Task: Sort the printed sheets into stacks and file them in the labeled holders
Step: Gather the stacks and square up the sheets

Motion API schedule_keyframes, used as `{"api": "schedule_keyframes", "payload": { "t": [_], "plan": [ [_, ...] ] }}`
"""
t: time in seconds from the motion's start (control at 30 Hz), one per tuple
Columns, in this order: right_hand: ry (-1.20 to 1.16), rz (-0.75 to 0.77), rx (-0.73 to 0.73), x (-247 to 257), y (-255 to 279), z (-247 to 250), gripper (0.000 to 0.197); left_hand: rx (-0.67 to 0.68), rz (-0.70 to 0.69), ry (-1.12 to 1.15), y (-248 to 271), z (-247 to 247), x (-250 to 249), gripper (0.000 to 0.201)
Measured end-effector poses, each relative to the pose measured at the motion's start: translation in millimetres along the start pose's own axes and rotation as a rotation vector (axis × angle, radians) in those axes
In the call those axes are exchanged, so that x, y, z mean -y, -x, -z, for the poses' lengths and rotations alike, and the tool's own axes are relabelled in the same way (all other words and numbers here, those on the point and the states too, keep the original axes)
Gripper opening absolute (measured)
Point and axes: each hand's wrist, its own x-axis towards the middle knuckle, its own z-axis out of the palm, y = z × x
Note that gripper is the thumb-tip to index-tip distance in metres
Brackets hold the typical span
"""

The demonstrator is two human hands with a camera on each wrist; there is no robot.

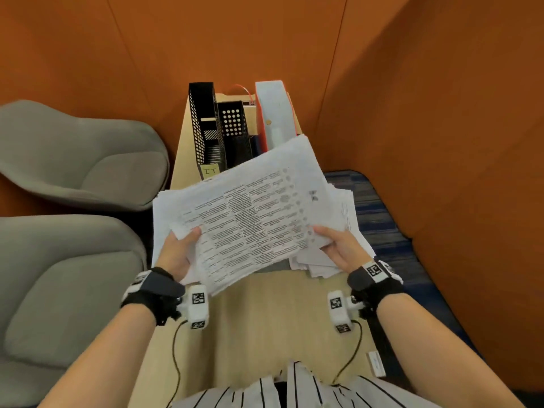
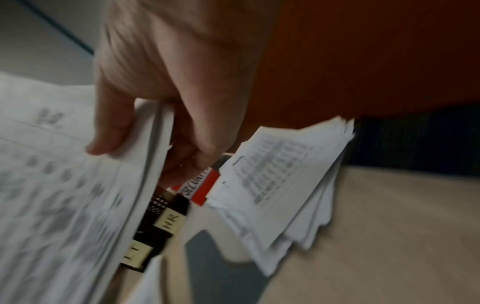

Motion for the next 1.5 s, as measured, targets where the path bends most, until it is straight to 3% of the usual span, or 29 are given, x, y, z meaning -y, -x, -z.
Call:
{"api": "schedule_keyframes", "payload": {
  "t": [0.07, 0.17, 0.33, 0.43, 0.53, 0.6, 0.7, 0.87, 1.0, 1.1, 1.17, 1.27, 1.4, 1.5],
  "plan": [
    [0.234, -0.044, 0.033, -1, 6, 18, 0.065, 0.045, -0.044, -0.118, 3, 14, -7, 0.042],
    [0.48, 0.003, 0.034, -8, 5, 20, 0.053, 0.093, -0.047, -0.288, 11, 13, -11, 0.04],
    [0.454, 0.057, -0.02, -27, 4, 27, 0.051, 0.043, -0.076, -0.427, 28, 10, 14, 0.024],
    [0.489, 0.022, 0.016, -40, 9, 34, 0.05, -0.089, -0.027, -0.425, 37, 25, 38, 0.024],
    [0.529, -0.009, 0.035, -61, 14, 36, 0.048, -0.17, -0.02, -0.465, 40, 26, 62, 0.039],
    [0.51, 0.017, -0.01, -76, 14, 31, 0.044, -0.277, 0.018, -0.431, 38, 14, 70, 0.033],
    [0.479, 0.045, -0.083, -80, 11, 22, 0.035, -0.371, 0.025, -0.403, 36, 7, 70, 0.032],
    [0.52, 0.015, -0.035, -72, 14, 26, 0.038, -0.347, 0.009, -0.414, 42, 20, 64, 0.031],
    [0.538, 0.043, -0.122, -73, 2, 17, 0.032, -0.471, 0.035, -0.308, 26, 10, 58, 0.024],
    [0.603, -0.02, -0.137, -60, -1, 13, 0.029, -0.406, 0.003, -0.314, 14, 18, 51, 0.018],
    [0.675, -0.093, -0.121, -69, -4, 19, 0.031, -0.34, 0.049, -0.413, 18, 22, 60, 0.04],
    [0.765, -0.155, -0.155, -84, -8, 28, 0.04, -0.329, 0.153, -0.444, 21, 22, 69, 0.04],
    [0.7, -0.118, -0.093, -30, -5, -7, 0.036, -0.254, 0.181, -0.302, 4, 29, 36, 0.038],
    [0.735, -0.07, -0.027, 25, -12, -33, 0.035, -0.038, 0.213, -0.123, -3, 31, -3, 0.039]
  ]
}}
